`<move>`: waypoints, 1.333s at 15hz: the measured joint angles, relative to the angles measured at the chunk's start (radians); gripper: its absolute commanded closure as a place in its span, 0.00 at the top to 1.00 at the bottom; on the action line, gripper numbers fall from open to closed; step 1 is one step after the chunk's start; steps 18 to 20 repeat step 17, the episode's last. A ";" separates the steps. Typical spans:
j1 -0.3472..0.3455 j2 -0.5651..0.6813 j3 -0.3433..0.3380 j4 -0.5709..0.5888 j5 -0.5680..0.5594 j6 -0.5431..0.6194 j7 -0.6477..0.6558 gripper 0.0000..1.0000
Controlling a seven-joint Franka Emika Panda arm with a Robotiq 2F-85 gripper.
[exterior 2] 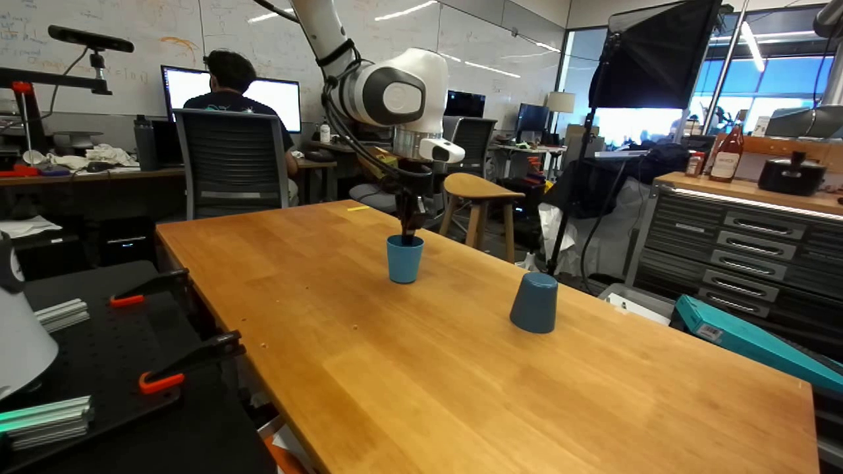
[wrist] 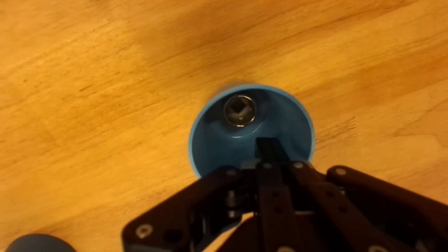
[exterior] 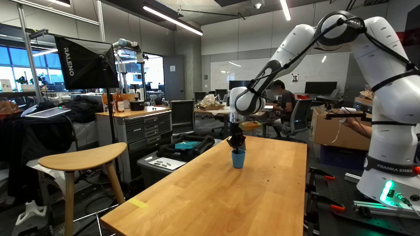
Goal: Place the silver object in the light blue cup
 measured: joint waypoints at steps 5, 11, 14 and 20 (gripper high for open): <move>-0.015 -0.056 -0.002 0.061 0.000 -0.129 -0.022 0.40; -0.042 -0.152 -0.003 0.158 -0.043 -0.359 -0.123 0.85; -0.046 -0.163 -0.003 0.182 -0.053 -0.388 -0.137 0.83; -0.046 -0.152 -0.003 0.177 -0.053 -0.387 -0.137 0.85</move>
